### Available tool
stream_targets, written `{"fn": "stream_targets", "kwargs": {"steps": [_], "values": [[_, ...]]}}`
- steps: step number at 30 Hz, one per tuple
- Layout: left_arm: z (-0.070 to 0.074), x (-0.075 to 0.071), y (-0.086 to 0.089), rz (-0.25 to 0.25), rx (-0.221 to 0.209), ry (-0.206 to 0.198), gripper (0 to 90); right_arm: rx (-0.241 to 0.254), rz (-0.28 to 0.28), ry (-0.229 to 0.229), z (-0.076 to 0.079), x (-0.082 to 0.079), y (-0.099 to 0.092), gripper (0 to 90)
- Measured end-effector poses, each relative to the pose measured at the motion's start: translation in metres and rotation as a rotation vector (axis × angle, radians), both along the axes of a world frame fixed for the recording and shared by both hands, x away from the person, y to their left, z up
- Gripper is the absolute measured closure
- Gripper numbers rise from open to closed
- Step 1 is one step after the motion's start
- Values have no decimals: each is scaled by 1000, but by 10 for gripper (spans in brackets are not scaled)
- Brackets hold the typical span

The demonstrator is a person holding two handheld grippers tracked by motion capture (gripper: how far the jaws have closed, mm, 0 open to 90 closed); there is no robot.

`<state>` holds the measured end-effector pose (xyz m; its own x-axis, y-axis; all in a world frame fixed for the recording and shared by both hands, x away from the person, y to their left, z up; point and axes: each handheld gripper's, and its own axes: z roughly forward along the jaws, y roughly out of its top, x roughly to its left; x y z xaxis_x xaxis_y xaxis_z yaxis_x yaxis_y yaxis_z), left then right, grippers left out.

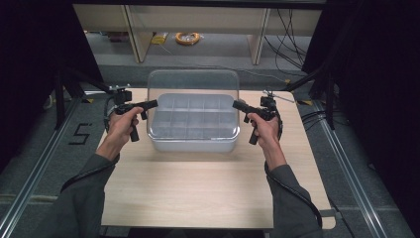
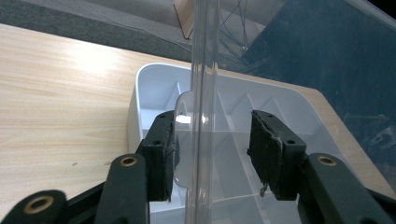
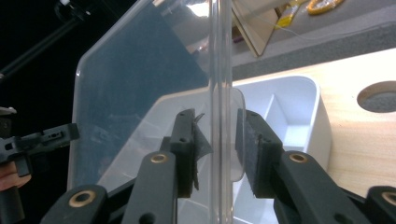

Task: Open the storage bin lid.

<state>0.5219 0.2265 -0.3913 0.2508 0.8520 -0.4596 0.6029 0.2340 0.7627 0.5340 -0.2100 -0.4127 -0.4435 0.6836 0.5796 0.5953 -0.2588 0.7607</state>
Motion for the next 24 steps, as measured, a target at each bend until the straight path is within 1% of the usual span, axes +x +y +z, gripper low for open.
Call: {"fn": "stream_targets", "kwargs": {"steps": [1,2,4,7,11,14,15,16,18,19,21,22,23,24], "values": [[2,-2,0,5,-1,-6,524,-1,-2,-3,2,-2,0,693],[4,-5,1,-3,6,-7,524,2,1,-3,4,-4,0,695],[6,-9,1,-7,-1,-15,525,6,1,-7,8,-9,-1,697],[10,-17,1,-13,4,-35,526,3,6,-25,13,-17,-1,698],[15,-29,-1,-13,11,-60,527,6,4,-33,17,-28,-2,697],[17,-37,-1,-24,15,-66,528,8,5,-34,19,-37,-3,697],[17,-39,-1,-26,18,-69,527,7,7,-43,20,-39,-3,697],[17,-43,-2,-25,18,-70,527,11,5,-36,21,-42,-3,697],[17,-48,0,-33,13,-72,531,5,4,-49,22,-47,-4,697],[16,-51,0,-31,18,-76,530,12,2,-42,22,-50,-3,697],[14,-57,0,-29,21,-76,527,-14,4,-66,21,-55,-3,697],[12,-60,1,-29,21,-71,526,-16,3,-70,21,-57,-2,697],[10,-62,1,-31,20,-72,526,-1,0,-46,22,-62,0,697],[9,-64,1,-34,22,-78,526,-15,-2,-58,21,-64,0,696]]}}
